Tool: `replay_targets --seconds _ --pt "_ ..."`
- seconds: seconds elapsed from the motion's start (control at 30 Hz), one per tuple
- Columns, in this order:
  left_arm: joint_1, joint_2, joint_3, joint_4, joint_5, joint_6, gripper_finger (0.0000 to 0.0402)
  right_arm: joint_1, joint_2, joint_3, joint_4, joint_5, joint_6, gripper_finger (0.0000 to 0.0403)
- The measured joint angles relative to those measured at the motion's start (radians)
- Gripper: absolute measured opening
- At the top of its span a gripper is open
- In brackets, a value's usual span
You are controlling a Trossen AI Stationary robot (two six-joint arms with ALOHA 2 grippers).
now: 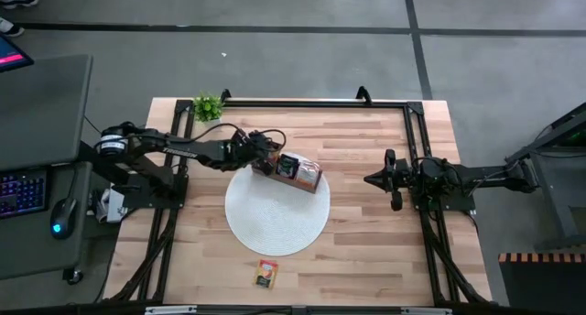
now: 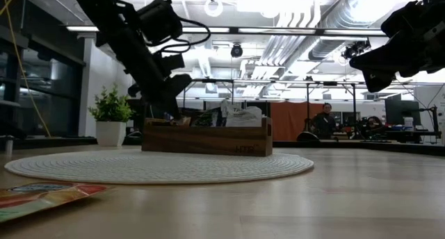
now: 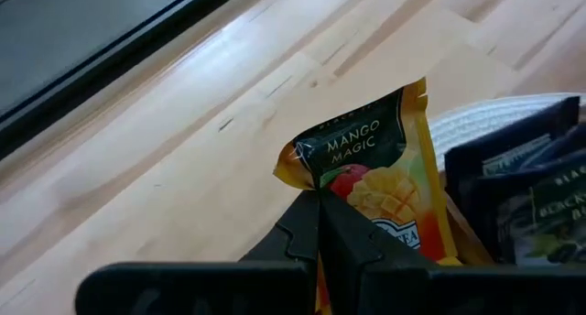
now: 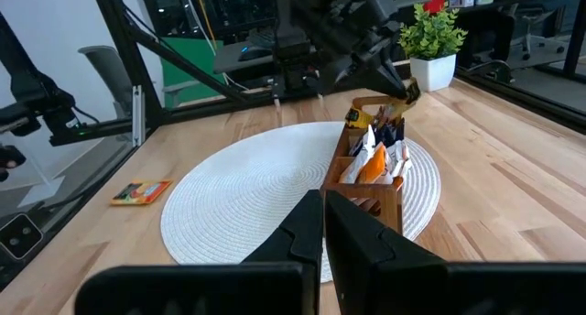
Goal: Pick & Place Tea
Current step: Put the orange tea bag into the left section of the wooden organizer
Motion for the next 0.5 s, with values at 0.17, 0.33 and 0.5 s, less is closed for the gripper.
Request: replay_targets --seconds 0.17,0.33,0.5 --pt "0.000 0.026 0.000 0.013 0.017 -0.009 0.0000 0.000 0.000 0.000 0.000 0.000 0.000 0.0012" --pt "0.000 0.028 0.000 0.011 0.026 -0.015 0.0000 0.000 0.000 0.000 0.000 0.000 0.000 0.0012" --pt "0.000 0.027 0.000 -0.005 0.045 -0.038 0.0000 0.000 0.000 0.000 0.000 0.000 0.000 0.0012"
